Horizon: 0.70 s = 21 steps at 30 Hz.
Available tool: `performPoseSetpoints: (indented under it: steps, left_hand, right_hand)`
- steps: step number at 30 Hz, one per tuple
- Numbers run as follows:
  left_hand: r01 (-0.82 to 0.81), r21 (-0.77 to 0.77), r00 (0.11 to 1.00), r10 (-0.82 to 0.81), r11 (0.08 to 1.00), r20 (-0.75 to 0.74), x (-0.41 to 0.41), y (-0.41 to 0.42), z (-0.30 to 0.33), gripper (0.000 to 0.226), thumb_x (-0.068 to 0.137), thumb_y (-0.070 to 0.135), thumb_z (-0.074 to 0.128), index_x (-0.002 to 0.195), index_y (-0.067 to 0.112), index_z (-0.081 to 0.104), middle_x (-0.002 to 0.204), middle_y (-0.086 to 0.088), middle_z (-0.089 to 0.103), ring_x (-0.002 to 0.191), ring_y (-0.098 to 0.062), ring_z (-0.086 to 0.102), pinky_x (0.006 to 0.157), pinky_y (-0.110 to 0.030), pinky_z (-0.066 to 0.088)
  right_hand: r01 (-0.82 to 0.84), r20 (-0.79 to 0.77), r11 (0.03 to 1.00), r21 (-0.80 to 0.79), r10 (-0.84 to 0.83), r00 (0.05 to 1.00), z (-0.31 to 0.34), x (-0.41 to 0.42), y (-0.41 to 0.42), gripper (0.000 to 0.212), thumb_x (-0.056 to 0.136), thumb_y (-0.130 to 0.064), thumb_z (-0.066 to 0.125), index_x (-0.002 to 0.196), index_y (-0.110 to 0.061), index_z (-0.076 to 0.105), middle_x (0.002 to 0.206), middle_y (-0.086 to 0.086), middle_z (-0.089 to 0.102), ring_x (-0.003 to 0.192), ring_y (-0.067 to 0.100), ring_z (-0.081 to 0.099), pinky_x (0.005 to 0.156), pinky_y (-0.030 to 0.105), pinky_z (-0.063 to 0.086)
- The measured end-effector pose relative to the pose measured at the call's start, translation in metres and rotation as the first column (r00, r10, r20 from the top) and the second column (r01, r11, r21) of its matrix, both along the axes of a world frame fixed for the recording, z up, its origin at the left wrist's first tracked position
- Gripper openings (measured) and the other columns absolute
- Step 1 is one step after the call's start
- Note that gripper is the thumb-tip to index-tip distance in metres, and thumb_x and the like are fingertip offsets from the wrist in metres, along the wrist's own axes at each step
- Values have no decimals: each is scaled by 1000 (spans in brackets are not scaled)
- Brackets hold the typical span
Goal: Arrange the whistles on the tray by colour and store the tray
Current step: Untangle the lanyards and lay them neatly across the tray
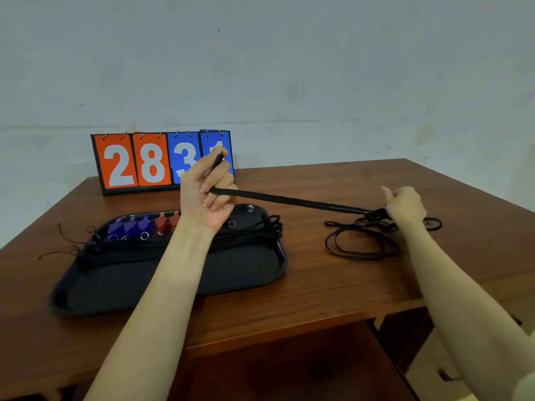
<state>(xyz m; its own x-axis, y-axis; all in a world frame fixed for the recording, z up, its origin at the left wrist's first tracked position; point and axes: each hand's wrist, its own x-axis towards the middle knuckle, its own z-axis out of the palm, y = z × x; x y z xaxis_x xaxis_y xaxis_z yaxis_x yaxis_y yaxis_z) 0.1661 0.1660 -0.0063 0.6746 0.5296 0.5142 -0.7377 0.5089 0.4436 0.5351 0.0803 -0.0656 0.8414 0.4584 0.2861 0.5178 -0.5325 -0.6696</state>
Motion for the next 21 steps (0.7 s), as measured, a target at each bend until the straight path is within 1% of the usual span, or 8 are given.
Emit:
performPoseSetpoints:
  steps: [3,7,9,11,13,15,18,21]
  left_hand:
    - [-17,-31,1000,17,999,17,-1,1,-1,5,93,6,47,89,7,45,40,0,42,29,-7,22,25,-18,27]
    - [-68,-103,996,73,992,52,-4,4,-1,18,96,7,39,87,2,53,40,0,42,25,-9,31,25,-19,27]
    - [-76,-113,995,83,991,62,-3,4,-2,16,96,7,40,86,3,52,40,1,41,25,-9,33,25,-19,26]
    - [-38,-115,997,46,993,65,-2,5,-3,17,96,7,40,87,2,53,40,0,43,26,-9,26,25,-19,27]
    - [-12,-118,998,19,993,59,0,5,-3,16,96,7,40,88,2,53,40,-1,43,28,-7,23,25,-20,28]
    - [14,-114,998,-6,993,68,0,5,-4,12,95,6,42,89,2,52,40,-2,44,29,-8,23,25,-21,29]
    - [36,-119,997,-28,992,69,0,6,-5,12,96,7,41,91,2,51,41,-3,45,28,-10,26,26,-22,30]
    - [28,-116,998,-21,993,61,-1,7,-5,17,97,8,39,90,1,53,41,-3,45,26,-12,32,27,-22,31]
  right_hand:
    - [10,11,1000,-24,-10,1000,7,-2,3,52,97,-44,47,78,0,68,70,12,62,63,27,54,63,31,39]
    - [-65,-19,996,-60,64,998,12,0,1,52,94,-42,53,55,-8,51,51,6,45,52,27,47,64,31,40]
    - [-174,-42,984,-28,173,984,10,5,-1,58,94,-37,55,51,2,50,49,16,45,51,32,46,69,31,43]
    - [-270,-73,962,-27,267,961,10,5,-5,51,94,-33,56,70,11,65,66,17,61,68,31,58,81,36,48]
    - [-366,-65,925,-105,361,930,12,-3,-8,37,92,-35,60,82,-1,69,82,7,65,86,23,60,91,42,48]
    - [-477,-45,861,-177,477,878,17,-18,-17,24,88,-33,66,91,-10,70,95,1,65,95,18,58,91,38,47]
    - [-675,-94,703,-224,674,733,23,-44,-29,17,82,-25,73,97,-17,72,103,-1,68,98,12,60,91,31,49]
    - [-634,-12,663,-398,688,726,19,-61,-29,21,80,-28,75,99,-28,68,121,0,60,120,22,50,102,39,43]
